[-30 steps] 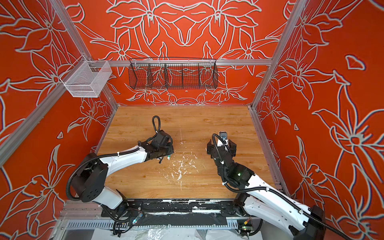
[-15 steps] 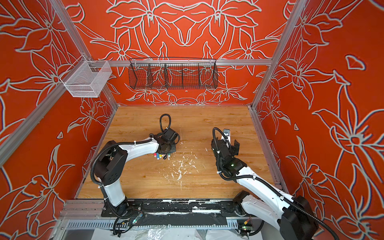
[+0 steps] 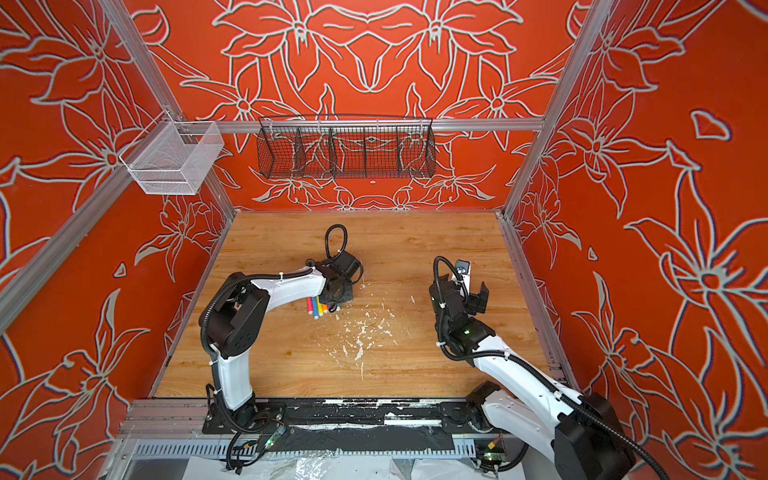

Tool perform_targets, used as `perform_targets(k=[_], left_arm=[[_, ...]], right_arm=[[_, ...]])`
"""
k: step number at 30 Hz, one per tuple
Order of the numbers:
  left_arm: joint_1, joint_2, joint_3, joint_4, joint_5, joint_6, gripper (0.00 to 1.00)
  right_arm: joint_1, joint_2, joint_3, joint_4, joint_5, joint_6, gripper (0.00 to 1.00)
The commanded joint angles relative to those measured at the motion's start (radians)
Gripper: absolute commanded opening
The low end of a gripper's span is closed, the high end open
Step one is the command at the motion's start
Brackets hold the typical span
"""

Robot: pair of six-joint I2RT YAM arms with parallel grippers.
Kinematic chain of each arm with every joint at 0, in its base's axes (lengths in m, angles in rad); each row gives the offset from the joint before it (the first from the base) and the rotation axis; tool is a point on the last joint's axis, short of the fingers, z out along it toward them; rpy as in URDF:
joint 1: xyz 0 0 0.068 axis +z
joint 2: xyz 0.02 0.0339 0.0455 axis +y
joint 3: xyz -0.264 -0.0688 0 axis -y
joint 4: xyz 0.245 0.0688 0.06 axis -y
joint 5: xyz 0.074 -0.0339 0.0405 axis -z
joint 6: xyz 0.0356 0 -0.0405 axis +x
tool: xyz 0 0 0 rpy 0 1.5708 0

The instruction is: Insert the pens into the pen caps

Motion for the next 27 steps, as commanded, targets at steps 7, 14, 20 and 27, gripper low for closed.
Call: perform_targets(k=[7, 14, 20, 27], left_arm=[[0.001, -0.095, -0.023, 0.025, -0.018, 0.108, 0.27], [0.002, -0.230, -0.101, 0.109, -0.034, 0.196, 0.39], [0.004, -0.440, -0.252, 0.240, -0.107, 0.251, 0.46], [0.041, -0.761, -0.506, 0.380, -0.544, 0.252, 0.75]], right_arm=[[-0.104, 0.161, -0.001, 0.227, 0.073, -0.143, 0.98], [-0.197, 0.442, 0.025, 0.497, 0.152, -0.275, 0.98], [-0.260, 0.570, 0.081, 0.480, -0.069, -0.287, 0.98], [-0.318, 0.502, 0.020, 0.495, -0.312, -0.289, 0.98]])
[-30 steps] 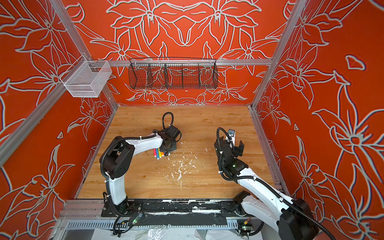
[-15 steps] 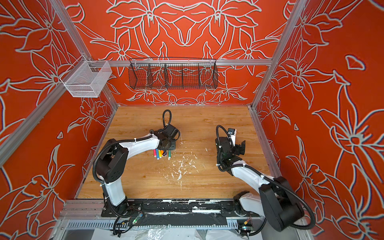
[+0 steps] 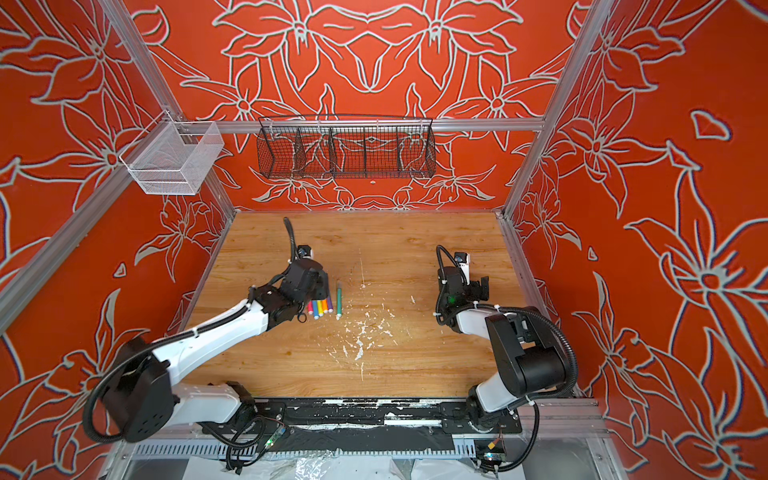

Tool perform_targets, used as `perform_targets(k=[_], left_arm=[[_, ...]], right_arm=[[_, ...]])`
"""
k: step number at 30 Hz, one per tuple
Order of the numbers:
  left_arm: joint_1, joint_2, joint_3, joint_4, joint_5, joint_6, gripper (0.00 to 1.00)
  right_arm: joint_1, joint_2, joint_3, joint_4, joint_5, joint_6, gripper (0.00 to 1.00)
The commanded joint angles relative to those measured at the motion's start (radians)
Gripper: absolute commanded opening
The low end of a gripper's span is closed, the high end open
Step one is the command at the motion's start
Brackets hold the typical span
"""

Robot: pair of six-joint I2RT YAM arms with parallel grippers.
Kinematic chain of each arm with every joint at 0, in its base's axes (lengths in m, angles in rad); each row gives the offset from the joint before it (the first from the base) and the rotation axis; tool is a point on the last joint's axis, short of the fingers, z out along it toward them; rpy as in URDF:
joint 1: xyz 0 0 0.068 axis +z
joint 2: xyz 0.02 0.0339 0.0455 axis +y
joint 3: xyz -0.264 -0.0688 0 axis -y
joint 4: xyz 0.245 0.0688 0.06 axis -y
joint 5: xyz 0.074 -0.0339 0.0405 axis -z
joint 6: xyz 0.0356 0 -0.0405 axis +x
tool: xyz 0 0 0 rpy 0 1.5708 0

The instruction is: Insert the pens into the pen caps

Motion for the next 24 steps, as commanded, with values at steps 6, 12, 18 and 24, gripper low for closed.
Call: perform_targets(k=[6, 12, 18, 24], left_arm=[[0.156, -0.255, -0.341, 0.353, -0.447, 0.194, 0.87], [0.289, -0.220, -0.649, 0.861, -0.298, 0.335, 0.93], [0.330, -0.137, -0.659, 1.000, -0.216, 0.365, 0.96], [0.409, 0.025, -0.629, 1.116, -0.138, 0.350, 0.97]], right_arm=[[-0.052, -0.110, -0.142, 0.175, -0.297, -0.036, 0.98], [-0.126, -0.096, -0.263, 0.376, -0.487, -0.017, 0.98], [-0.121, -0.067, -0.246, 0.402, -0.447, -0.013, 0.97], [-0.123, -0.095, -0.238, 0.337, -0.445, -0.004, 0.97]])
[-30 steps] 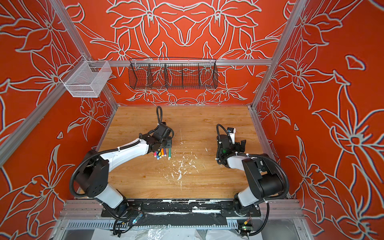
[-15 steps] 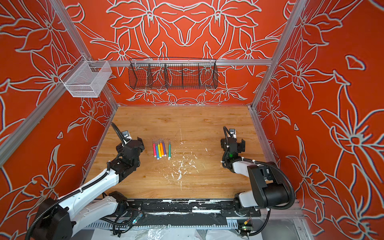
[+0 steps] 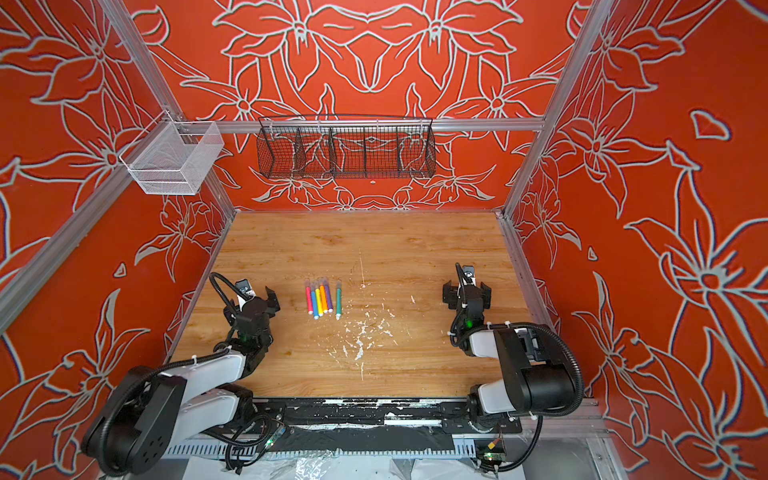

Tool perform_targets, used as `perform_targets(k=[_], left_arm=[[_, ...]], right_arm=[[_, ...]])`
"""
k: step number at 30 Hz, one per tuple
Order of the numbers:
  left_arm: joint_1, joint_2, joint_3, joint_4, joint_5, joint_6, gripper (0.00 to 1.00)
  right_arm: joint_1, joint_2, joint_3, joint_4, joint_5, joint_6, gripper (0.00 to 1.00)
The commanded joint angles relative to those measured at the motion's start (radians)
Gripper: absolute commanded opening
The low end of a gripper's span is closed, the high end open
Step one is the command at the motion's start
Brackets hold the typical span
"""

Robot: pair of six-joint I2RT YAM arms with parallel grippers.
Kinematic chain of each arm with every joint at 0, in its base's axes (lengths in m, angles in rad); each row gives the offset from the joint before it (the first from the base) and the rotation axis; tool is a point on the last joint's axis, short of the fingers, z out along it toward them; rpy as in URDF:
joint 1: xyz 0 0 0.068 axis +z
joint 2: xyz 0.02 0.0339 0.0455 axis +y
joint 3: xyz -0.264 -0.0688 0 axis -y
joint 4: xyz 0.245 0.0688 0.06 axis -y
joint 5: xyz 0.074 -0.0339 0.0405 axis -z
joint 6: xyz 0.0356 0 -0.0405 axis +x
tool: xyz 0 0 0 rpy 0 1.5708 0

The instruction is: Insert the pens into the pen caps

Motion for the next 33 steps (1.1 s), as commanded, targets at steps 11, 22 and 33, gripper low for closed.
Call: perform_targets(k=[11, 22, 33], left_arm=[[0.142, 0.176, 0.127, 0.000, 0.463, 0.037, 0.97], [0.144, 0.162, 0.129, -0.025, 0.467, 0.034, 0.97], [0.144, 0.161, 0.129, -0.023, 0.467, 0.034, 0.97]], right_arm=[[-0.004, 0.000, 0.023, 0.013, -0.011, 0.009, 0.97], [-0.004, 0.005, 0.021, 0.024, -0.012, 0.006, 0.97], [-0.005, 0.005, 0.021, 0.024, -0.012, 0.006, 0.97]])
